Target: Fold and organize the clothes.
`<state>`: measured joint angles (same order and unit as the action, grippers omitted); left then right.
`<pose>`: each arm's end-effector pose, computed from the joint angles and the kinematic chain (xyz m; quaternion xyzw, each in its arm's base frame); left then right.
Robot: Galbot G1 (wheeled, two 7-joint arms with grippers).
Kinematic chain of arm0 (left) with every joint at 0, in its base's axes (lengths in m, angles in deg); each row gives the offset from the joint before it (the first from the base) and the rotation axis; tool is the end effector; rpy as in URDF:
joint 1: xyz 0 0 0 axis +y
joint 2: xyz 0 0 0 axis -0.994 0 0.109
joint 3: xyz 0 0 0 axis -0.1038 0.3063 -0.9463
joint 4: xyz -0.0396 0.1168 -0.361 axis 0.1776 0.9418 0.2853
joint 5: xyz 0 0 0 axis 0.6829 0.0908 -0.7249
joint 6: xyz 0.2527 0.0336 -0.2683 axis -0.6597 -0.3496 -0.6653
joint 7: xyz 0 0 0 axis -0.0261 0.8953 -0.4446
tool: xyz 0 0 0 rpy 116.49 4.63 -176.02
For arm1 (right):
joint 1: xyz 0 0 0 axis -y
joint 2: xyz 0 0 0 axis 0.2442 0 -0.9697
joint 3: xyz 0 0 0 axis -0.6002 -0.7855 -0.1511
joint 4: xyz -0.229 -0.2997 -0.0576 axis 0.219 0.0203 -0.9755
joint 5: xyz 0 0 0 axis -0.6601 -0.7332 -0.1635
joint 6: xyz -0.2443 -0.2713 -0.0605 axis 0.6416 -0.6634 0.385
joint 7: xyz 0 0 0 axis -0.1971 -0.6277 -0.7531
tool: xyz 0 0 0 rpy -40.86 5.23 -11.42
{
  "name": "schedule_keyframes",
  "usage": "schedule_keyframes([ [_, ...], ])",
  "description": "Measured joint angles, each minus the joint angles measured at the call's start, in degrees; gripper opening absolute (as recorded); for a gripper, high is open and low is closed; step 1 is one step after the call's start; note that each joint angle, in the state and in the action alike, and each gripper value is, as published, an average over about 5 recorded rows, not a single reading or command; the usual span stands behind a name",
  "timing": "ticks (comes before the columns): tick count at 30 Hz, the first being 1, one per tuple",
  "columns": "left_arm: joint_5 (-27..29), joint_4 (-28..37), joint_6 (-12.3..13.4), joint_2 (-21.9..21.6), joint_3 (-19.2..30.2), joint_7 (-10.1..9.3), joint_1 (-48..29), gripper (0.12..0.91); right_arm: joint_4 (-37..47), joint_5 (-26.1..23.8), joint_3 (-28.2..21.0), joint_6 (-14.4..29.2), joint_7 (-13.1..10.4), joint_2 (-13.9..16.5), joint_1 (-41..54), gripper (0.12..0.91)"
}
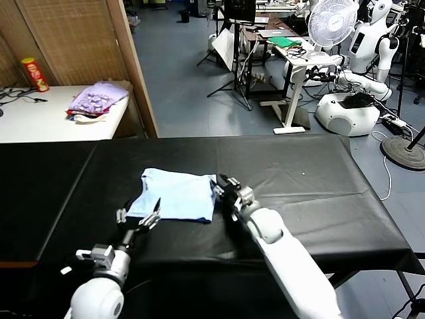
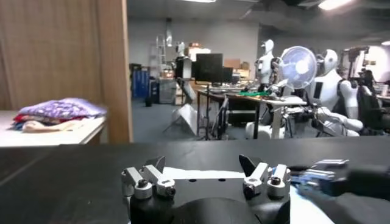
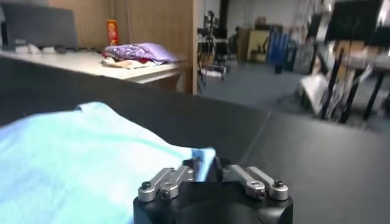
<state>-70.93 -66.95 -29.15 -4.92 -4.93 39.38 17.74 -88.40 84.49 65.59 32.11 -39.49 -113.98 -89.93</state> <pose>0.2176 0.0644 -0.3211 -0.0454 -0.9973 0.0008 0.0570 0.4299 0.0541 -0.3541 0.2487 -0.9584 0.1014 0.0966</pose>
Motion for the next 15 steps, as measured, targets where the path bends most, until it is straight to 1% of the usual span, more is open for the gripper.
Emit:
schedule_keyframes([
  [1,-0.27,-0.14,-0.15,-0.28,0.00,-0.65,0.32,0.798,-1.81,0.00,0.54,0.03,-0.67,1.02,-1.19,0.553],
  [2,-0.76,-0.39,-0.41,-0.59,0.02,-1.31,0.66,0.798,-3.77,0.18,1.18,0.04,-1.47,2.10,-2.56,0.619],
  [5,-2.46,-1.73,-1.23,-1.75,-0.27,-2.80,1.99,0.798,-10.47,1.53,3.69,-0.12,-4.02,5.40,-7.85,0.748],
  [6,-2.94,-2.32,-1.43,-2.23,-0.53,-3.21,2.62,0.798,-12.89,2.11,4.67,-0.19,-4.84,6.43,-9.96,0.777],
  [10,-4.03,-4.83,-1.56,-4.05,-1.99,-4.89,6.03,0.798,-22.56,3.98,8.88,-0.31,-7.77,9.38,-19.25,0.797],
  [12,-4.07,-6.00,-1.49,-4.60,-3.03,-5.39,8.43,0.798,-26.91,4.27,11.06,-0.26,-8.97,9.99,-24.18,0.798],
  [15,-4.12,-7.90,-1.42,-4.91,-4.90,-5.54,13.01,0.798,-33.11,4.33,14.44,-0.28,-10.84,10.15,-32.15,0.798],
])
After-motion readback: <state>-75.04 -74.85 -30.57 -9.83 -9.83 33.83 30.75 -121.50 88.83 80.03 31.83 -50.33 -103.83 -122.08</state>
